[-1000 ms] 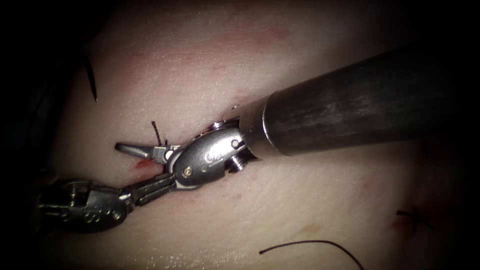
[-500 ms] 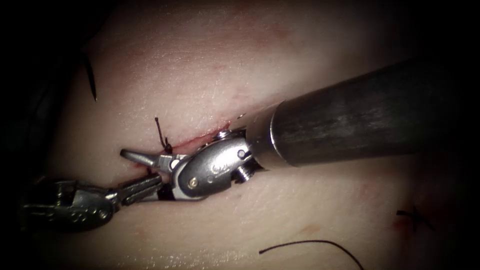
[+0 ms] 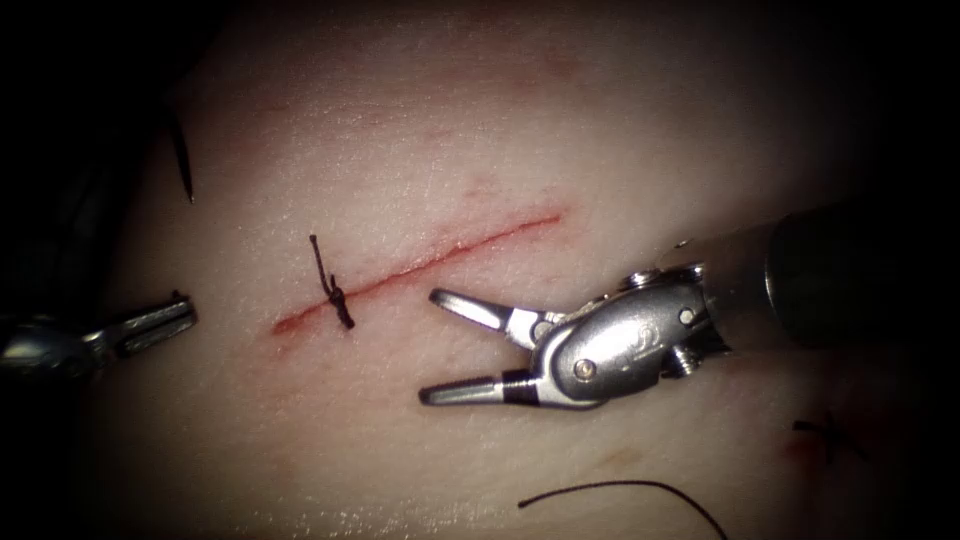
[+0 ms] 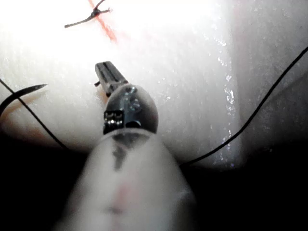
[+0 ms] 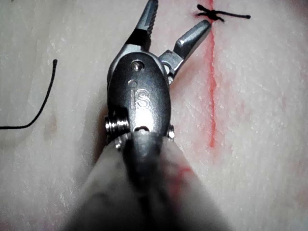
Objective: Wound Closure
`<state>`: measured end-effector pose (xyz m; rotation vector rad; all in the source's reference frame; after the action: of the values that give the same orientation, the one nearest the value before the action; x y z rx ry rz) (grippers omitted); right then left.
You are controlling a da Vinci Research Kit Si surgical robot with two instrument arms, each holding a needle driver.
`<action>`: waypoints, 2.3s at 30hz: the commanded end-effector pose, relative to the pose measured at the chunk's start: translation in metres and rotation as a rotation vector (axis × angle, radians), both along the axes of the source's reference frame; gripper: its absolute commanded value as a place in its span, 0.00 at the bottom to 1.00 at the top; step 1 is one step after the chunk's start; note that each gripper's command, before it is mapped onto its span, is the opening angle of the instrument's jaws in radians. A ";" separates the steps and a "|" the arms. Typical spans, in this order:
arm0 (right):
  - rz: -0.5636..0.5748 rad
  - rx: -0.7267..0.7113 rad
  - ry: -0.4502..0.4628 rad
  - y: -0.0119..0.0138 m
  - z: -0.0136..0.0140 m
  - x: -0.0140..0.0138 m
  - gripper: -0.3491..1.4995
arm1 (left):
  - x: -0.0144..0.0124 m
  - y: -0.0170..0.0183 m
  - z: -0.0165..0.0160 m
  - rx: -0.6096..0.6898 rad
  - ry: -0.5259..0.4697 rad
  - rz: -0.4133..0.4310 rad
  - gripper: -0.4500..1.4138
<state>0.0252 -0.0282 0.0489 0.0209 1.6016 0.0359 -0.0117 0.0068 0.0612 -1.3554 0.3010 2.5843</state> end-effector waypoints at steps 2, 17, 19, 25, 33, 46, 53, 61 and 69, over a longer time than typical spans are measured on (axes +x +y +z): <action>-0.002 0.001 0.000 -0.0012 0.0006 0.0000 0.80 | -0.0004 -0.0008 0.0014 0.020 0.003 -0.021 0.01; 0.034 0.000 0.008 -0.0024 0.0005 -0.0018 0.75 | 0.0017 -0.0009 0.0048 0.170 -0.013 -0.176 0.64; 0.038 0.001 -0.002 -0.0025 0.0004 -0.0023 0.75 | 0.0018 -0.0013 0.0047 0.175 -0.016 -0.186 0.64; 0.039 0.000 -0.002 -0.0030 0.0001 -0.0032 0.74 | 0.0019 -0.0024 0.0045 0.192 0.011 -0.164 0.67; 0.164 0.061 -0.054 -0.0036 -0.0008 -0.0063 0.21 | 0.0021 -0.0036 -0.0002 0.250 -0.037 -0.145 0.70; 0.210 0.253 -0.263 -0.0030 -0.0021 -0.0076 0.73 | 0.0004 0.0060 -0.0037 0.222 -0.078 -0.365 0.80; 0.225 0.259 -0.277 -0.0027 -0.0016 -0.0074 0.69 | 0.0002 0.0069 -0.0011 0.280 0.006 -0.351 0.77; 0.239 0.270 -0.287 -0.0029 -0.0016 -0.0076 0.70 | 0.0003 0.0073 0.0016 0.338 0.061 -0.336 0.76; 0.250 0.282 -0.294 -0.0034 -0.0014 -0.0074 0.72 | 0.0002 0.0085 0.0041 0.422 0.077 -0.365 0.76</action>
<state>0.0174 -0.0305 0.0470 0.0271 1.2860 0.4384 -0.0108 0.0160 0.0648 -0.9512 0.0053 2.2263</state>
